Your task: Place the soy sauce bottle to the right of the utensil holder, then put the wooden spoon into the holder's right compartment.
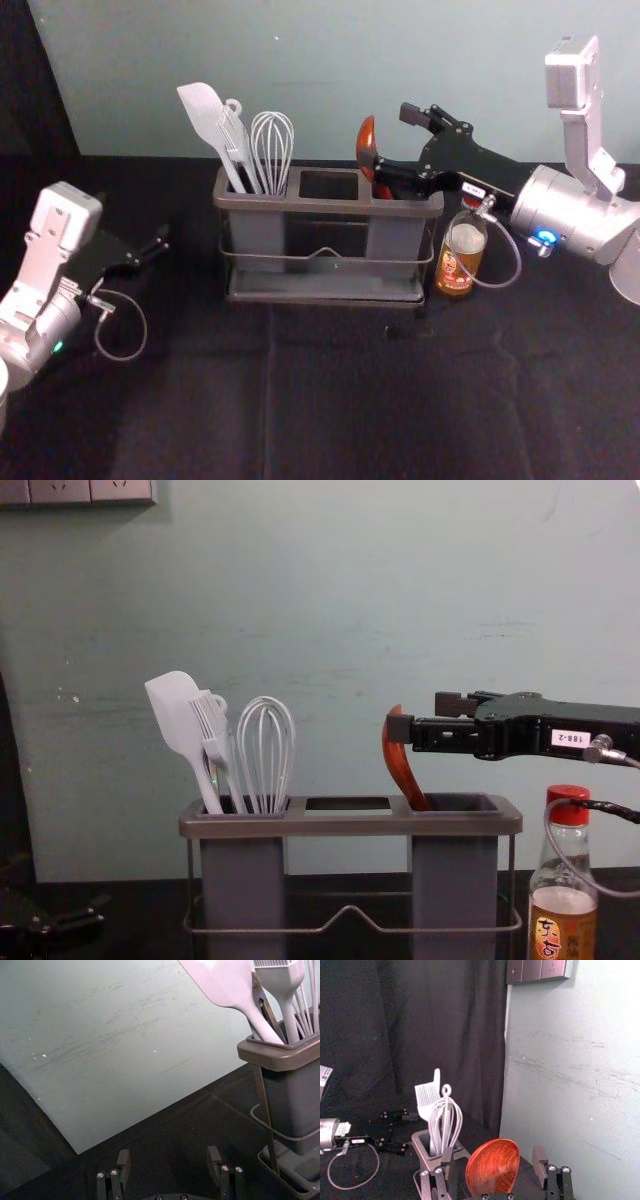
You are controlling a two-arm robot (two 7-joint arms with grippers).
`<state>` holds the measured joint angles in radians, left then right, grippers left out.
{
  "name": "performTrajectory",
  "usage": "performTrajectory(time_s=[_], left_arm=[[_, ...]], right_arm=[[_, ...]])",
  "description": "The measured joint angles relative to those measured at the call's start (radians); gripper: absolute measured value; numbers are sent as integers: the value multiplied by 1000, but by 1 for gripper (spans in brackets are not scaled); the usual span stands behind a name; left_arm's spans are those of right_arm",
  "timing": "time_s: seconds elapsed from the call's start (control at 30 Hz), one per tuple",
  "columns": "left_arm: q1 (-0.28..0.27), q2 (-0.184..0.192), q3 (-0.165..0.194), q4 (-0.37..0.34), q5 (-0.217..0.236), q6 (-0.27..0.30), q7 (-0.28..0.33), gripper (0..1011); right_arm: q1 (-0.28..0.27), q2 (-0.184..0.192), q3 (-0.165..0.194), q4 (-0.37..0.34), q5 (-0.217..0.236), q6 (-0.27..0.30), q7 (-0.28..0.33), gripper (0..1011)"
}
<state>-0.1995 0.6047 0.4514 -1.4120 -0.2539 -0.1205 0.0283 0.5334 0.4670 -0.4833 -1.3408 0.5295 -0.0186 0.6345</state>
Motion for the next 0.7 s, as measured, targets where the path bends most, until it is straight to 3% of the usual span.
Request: performTrajectory(time_s=[0.13, 0.47, 0.6, 0.7], left_arm=[[0, 0, 0, 0, 0, 0, 0, 1005], [0, 0, 0, 0, 0, 0, 0, 1005], [0, 0, 0, 0, 0, 0, 0, 1005], [0, 0, 0, 0, 0, 0, 0, 1005]], right_arm=[[0, 0, 0, 0, 0, 0, 0, 1003], [-36, 31, 24, -114, -12, 33, -53, 1002], [-59, 44, 42, -181, -16, 74, -101, 1002], [-92, 58, 72, -259, -13, 138, -169, 1002]])
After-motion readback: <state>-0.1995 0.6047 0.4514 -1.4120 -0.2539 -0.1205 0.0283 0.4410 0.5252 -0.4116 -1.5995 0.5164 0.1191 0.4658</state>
